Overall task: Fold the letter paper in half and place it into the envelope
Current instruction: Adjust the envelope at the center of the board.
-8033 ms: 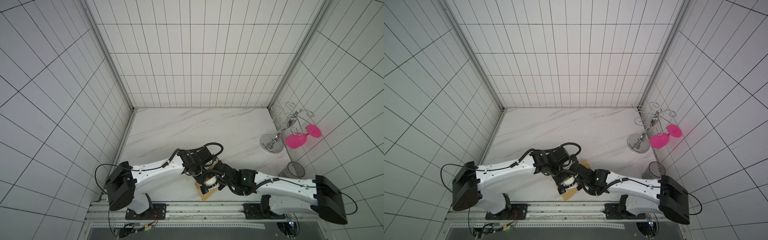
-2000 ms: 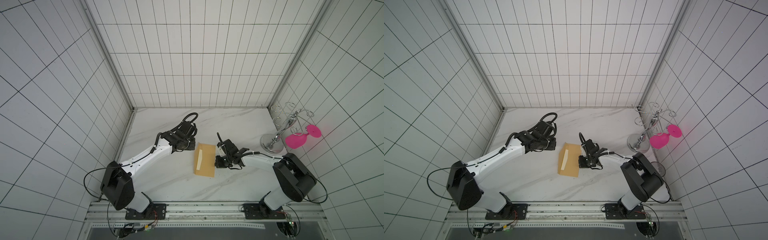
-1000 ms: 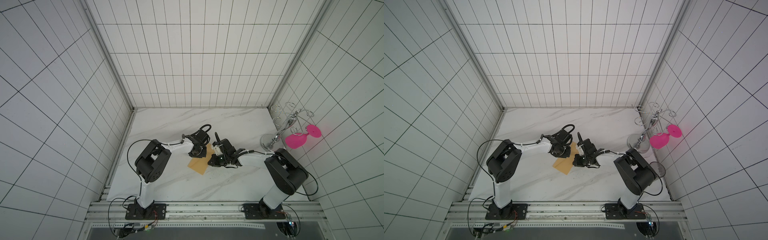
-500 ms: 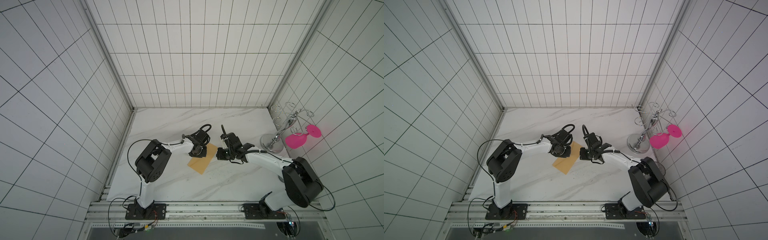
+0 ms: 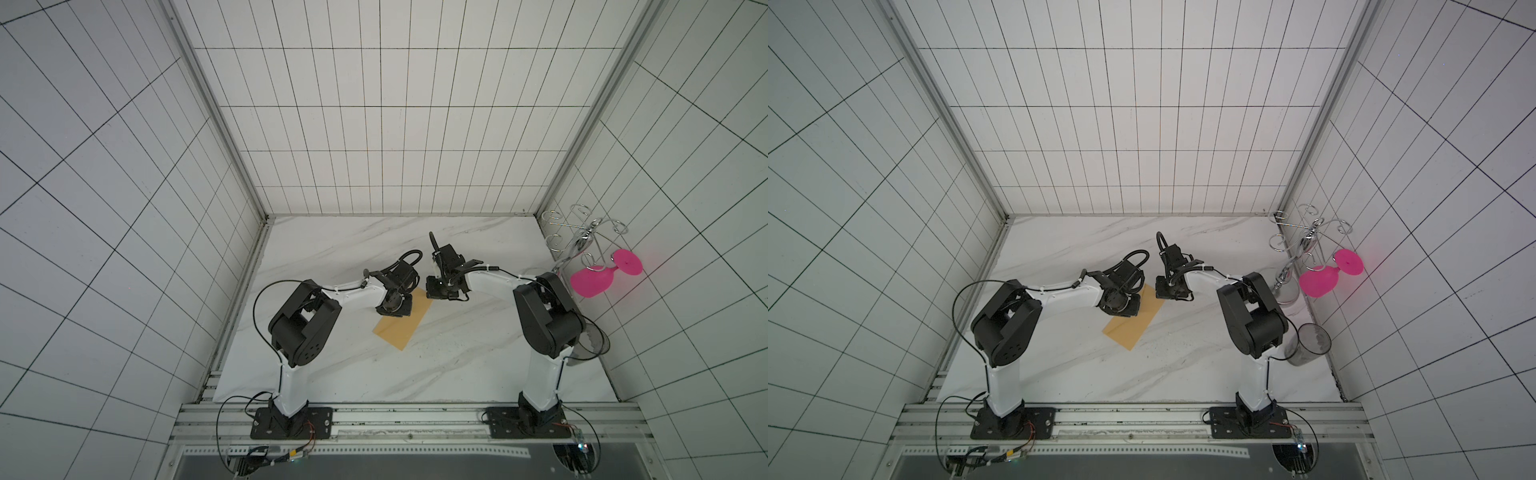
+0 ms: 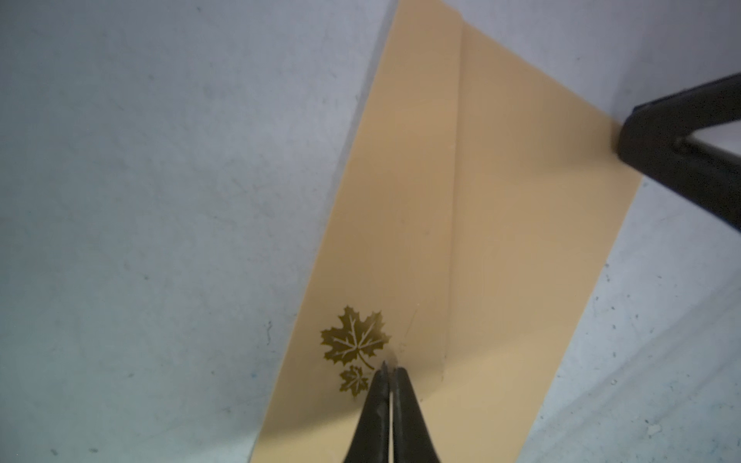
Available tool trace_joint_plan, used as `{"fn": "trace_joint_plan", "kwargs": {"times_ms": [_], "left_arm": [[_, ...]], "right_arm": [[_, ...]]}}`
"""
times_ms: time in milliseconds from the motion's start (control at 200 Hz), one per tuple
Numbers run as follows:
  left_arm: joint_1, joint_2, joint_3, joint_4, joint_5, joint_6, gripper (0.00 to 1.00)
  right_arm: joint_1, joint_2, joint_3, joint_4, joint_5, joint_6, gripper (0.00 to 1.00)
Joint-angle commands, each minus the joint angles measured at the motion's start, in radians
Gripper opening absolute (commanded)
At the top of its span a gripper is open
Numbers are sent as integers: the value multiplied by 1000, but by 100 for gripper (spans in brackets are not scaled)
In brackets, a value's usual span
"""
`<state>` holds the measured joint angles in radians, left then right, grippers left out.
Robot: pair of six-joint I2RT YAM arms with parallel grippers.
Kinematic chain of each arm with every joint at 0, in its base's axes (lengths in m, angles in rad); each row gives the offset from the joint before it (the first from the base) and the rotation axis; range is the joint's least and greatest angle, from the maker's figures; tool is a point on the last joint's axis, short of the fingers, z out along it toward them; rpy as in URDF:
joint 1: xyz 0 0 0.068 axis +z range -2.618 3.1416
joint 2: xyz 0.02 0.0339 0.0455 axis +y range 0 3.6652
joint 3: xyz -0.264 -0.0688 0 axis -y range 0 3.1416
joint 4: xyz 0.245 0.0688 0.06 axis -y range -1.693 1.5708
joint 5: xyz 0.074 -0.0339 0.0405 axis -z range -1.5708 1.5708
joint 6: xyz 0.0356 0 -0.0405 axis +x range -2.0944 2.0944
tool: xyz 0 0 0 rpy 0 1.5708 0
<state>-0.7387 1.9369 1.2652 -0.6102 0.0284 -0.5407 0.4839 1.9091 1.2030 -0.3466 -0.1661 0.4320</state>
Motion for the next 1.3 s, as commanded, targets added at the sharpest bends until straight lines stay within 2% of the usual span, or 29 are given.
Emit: {"fn": "trace_joint_plan", "kwargs": {"times_ms": [0, 195, 480, 615, 775, 825, 850, 890, 910, 929, 949, 959, 999, 1139, 1209, 1294], "left_arm": [[2, -2, -20, -43, -26, 14, 8], [24, 31, 2, -31, -18, 34, 8], [35, 91, 73, -37, -18, 61, 7], [44, 76, 66, -42, -18, 67, 7], [45, 37, 42, -53, -28, 68, 7], [45, 20, 41, -61, -33, 66, 7], [45, 9, 44, -68, -38, 63, 7], [45, -13, 53, -84, -46, 62, 10], [45, -27, 61, -94, -47, 62, 14], [46, -42, 69, -106, -49, 65, 23], [47, -58, 78, -117, -50, 69, 33], [47, -67, 84, -124, -51, 71, 37], [48, -100, 109, -151, -56, 79, 47], [86, -247, 217, -238, -90, 110, 63], [139, -342, 230, -236, -99, 116, 72], [242, -480, 166, -180, -140, 117, 79]], "right_arm": [[-6, -29, -63, -46, -17, 2, 0], [43, -135, -233, -20, -65, 30, 0], [215, -287, -449, 38, -43, 177, 0], [207, -335, -419, -20, 58, 137, 0], [145, -351, -301, -112, 84, 59, 3], [135, -360, -258, -146, 106, 42, 12], [133, -369, -237, -162, 120, 36, 21], [128, -387, -206, -181, 139, 19, 46], [126, -399, -190, -193, 152, 13, 56], [123, -412, -173, -206, 172, 6, 66], [119, -424, -154, -221, 194, -1, 94], [118, -431, -144, -228, 205, -4, 100], [105, -457, -110, -248, 239, -24, 99], [-9, -546, -14, -278, 315, -67, 98], [-88, -584, -4, -269, 327, -72, 98], [-186, -626, -54, -224, 361, -81, 99]]}}
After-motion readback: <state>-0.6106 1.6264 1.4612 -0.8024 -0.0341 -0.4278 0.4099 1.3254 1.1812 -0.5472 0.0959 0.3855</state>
